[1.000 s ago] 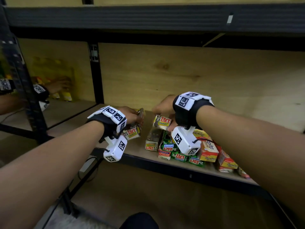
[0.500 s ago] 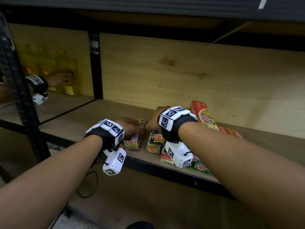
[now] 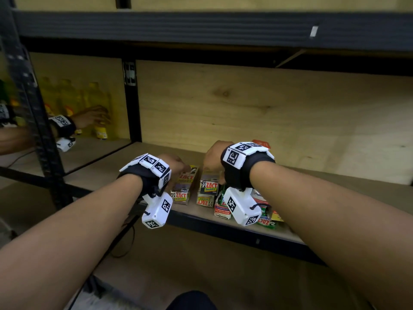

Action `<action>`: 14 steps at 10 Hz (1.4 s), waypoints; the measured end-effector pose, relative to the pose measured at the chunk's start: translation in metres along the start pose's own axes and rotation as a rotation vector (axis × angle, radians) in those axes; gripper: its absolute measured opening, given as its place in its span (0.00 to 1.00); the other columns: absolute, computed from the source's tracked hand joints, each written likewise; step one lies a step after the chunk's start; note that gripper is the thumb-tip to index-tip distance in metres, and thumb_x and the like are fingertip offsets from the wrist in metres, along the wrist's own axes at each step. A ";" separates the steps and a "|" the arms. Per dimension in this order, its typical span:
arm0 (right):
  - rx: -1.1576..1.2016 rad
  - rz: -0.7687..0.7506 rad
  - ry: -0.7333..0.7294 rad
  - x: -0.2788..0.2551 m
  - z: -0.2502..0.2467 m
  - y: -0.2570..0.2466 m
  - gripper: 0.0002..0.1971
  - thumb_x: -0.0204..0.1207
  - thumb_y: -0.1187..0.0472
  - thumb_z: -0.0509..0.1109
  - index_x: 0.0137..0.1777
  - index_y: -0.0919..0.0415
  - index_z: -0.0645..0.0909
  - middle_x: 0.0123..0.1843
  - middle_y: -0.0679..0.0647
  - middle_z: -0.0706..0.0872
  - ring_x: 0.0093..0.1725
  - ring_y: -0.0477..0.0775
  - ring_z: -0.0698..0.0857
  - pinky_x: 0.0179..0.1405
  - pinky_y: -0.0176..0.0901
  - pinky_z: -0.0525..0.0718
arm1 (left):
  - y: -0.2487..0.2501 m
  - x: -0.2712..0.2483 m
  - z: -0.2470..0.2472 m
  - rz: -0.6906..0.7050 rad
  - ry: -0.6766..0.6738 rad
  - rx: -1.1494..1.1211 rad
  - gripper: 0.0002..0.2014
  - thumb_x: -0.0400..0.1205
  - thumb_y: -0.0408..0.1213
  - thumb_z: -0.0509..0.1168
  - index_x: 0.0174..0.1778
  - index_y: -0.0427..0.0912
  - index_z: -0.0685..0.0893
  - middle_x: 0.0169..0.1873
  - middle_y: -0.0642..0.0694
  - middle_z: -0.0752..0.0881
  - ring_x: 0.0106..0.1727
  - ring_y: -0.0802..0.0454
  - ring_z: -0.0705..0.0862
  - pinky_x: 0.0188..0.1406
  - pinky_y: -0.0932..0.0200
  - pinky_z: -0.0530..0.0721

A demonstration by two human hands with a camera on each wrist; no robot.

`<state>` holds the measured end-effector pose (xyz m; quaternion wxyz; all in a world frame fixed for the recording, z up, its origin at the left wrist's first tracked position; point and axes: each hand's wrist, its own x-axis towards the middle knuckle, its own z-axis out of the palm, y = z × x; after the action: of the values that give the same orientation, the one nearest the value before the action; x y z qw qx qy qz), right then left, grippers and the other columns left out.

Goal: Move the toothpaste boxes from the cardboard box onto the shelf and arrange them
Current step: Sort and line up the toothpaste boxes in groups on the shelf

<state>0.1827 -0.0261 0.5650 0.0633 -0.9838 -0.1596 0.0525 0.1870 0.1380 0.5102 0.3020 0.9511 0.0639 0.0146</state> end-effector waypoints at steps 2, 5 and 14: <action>0.036 0.023 0.061 -0.022 -0.027 0.027 0.10 0.64 0.55 0.77 0.44 0.56 0.84 0.46 0.55 0.89 0.44 0.59 0.91 0.45 0.51 0.92 | 0.035 -0.025 -0.015 0.072 0.009 0.036 0.20 0.79 0.55 0.69 0.52 0.40 0.91 0.50 0.43 0.91 0.51 0.42 0.89 0.55 0.48 0.89; 0.457 0.182 0.185 -0.102 -0.060 0.084 0.11 0.74 0.61 0.77 0.56 0.60 0.85 0.45 0.56 0.89 0.36 0.52 0.90 0.23 0.37 0.86 | 0.113 -0.065 -0.023 0.187 -0.023 -0.030 0.14 0.80 0.50 0.69 0.53 0.43 0.89 0.44 0.47 0.90 0.33 0.47 0.85 0.30 0.61 0.84; 0.394 0.489 -0.006 -0.159 0.004 0.233 0.30 0.66 0.35 0.78 0.60 0.56 0.84 0.53 0.57 0.90 0.50 0.62 0.91 0.57 0.60 0.89 | 0.283 -0.089 0.110 0.261 -0.304 0.227 0.23 0.85 0.46 0.66 0.70 0.33 0.78 0.67 0.38 0.82 0.63 0.39 0.85 0.64 0.46 0.84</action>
<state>0.1039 -0.2961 0.5414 0.2376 -0.9617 0.0947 0.0988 0.1380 -0.1656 0.5839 0.1946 0.9704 -0.1047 -0.0971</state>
